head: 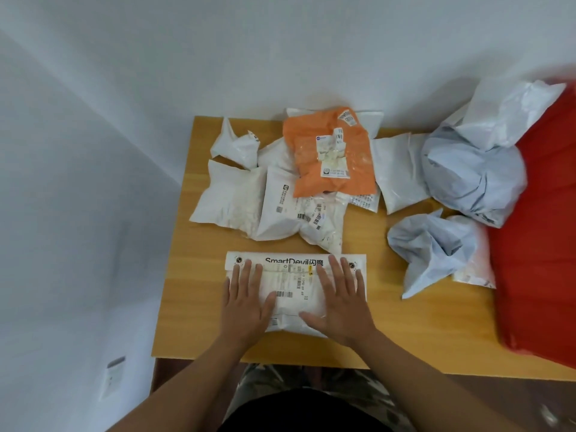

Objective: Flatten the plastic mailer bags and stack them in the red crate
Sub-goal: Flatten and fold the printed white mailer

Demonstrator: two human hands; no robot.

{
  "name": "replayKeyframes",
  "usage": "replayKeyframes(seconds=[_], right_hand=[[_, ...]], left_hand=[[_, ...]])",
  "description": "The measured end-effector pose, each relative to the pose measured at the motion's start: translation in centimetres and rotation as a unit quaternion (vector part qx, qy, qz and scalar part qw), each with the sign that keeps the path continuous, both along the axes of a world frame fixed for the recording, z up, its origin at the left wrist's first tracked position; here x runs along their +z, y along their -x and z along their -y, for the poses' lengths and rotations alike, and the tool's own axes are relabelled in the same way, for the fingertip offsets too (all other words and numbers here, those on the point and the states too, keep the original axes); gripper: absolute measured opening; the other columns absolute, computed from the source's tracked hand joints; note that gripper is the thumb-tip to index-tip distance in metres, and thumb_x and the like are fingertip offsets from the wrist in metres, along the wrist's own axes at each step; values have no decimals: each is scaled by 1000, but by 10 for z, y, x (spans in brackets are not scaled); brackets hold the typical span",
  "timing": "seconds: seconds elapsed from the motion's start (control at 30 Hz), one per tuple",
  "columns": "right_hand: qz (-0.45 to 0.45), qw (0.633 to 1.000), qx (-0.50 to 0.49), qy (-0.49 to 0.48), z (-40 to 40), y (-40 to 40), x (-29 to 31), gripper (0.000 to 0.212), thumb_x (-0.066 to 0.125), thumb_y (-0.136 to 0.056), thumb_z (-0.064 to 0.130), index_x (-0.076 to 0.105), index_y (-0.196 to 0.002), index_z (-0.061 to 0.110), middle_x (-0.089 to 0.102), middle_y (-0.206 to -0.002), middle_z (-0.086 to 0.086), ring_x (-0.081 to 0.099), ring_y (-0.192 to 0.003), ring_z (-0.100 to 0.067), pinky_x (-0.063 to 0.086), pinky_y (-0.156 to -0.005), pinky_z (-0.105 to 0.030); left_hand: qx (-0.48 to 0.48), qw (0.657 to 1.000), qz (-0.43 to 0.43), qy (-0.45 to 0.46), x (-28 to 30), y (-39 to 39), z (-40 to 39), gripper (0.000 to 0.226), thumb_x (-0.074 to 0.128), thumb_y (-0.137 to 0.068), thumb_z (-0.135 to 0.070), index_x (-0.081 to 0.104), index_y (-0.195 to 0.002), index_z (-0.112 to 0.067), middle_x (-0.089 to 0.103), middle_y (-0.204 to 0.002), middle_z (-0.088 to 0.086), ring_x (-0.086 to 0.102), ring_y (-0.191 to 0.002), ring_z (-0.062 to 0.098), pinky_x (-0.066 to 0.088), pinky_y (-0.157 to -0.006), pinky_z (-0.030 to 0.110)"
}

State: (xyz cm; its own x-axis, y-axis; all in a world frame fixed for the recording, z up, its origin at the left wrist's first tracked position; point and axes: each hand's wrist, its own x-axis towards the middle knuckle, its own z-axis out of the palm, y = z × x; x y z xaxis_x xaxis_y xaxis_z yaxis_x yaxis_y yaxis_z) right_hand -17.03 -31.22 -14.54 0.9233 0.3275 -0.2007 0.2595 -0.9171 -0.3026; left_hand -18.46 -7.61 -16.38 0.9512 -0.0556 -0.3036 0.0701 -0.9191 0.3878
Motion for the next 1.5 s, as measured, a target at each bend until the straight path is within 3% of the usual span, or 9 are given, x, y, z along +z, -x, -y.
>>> replayKeyframes(seconds=[0.1, 0.2, 0.27, 0.37, 0.53, 0.8, 1.2, 1.5], right_hand=[[-65, 993, 80, 52, -2, -8, -11, 125, 34, -65, 100, 11, -159, 20, 6, -166, -15, 1, -152, -38, 8, -113, -66], [-88, 986, 122, 77, 9, -11, -19, 133, 30, -59, 104, -1, -159, 22, 3, -166, -15, 2, -152, -40, 8, -113, -67], [-93, 984, 133, 78, 17, -15, -20, 136, 30, -56, 105, -5, -159, 23, 2, -166, -15, 5, -151, -39, 13, -113, -63], [-100, 980, 156, 78, 19, -25, -17, 139, 29, -55, 106, -3, -159, 20, 1, -165, -17, 9, -152, -37, 16, -115, -62], [-117, 970, 196, 83, 12, -39, -22, 136, 27, -56, 105, 12, -160, 19, 2, -165, -19, 3, -152, -39, 10, -116, -63], [-124, 972, 190, 59, 12, -37, -38, 130, 37, -63, 100, 22, -158, 14, 11, -164, -20, 7, -152, -38, 18, -117, -62], [-88, 979, 178, 42, 11, -36, -49, 125, 39, -66, 98, 18, -157, 15, 12, -164, -18, 10, -151, -37, 14, -116, -60], [-53, 983, 174, 25, 12, -33, -59, 120, 44, -68, 94, 25, -156, 13, 18, -163, -18, 11, -152, -37, 13, -118, -60]], left_hand=[[-68, 997, -19, 4, -10, -4, -5, 87, 23, -92, -76, 8, -158, -22, 3, -166, 2, -4, -153, 23, -1, -121, 41], [-151, 988, -36, -17, -13, -8, -22, 110, 31, -78, -91, 2, -158, -20, -3, -165, 3, -7, -152, 23, -1, -121, 42], [-189, 981, -31, -33, -9, -12, -32, 121, 35, -71, -96, 5, -158, -18, 2, -165, 7, 3, -153, 26, 5, -120, 45], [-241, 970, -11, -39, -2, -22, -38, 127, 37, -65, -99, 11, -157, -16, 11, -164, 12, 13, -151, 31, 11, -118, 49], [-316, 948, -9, -41, -8, -42, -31, 130, 35, -64, -100, 14, -158, -13, 8, -164, 15, 4, -151, 37, 6, -119, 56], [-327, 944, -19, -39, -23, -44, -31, 125, 37, -66, -98, 15, -156, -14, 16, -163, 16, 7, -151, 37, 13, -116, 60], [-314, 949, 2, -30, -31, -44, -28, 119, 44, -69, -93, 21, -155, -15, 22, -161, 16, 14, -150, 39, 23, -113, 63], [-311, 949, 27, -48, -41, -40, -27, 117, 44, -70, -92, 23, -155, -15, 20, -162, 17, 15, -150, 39, 25, -113, 64]])
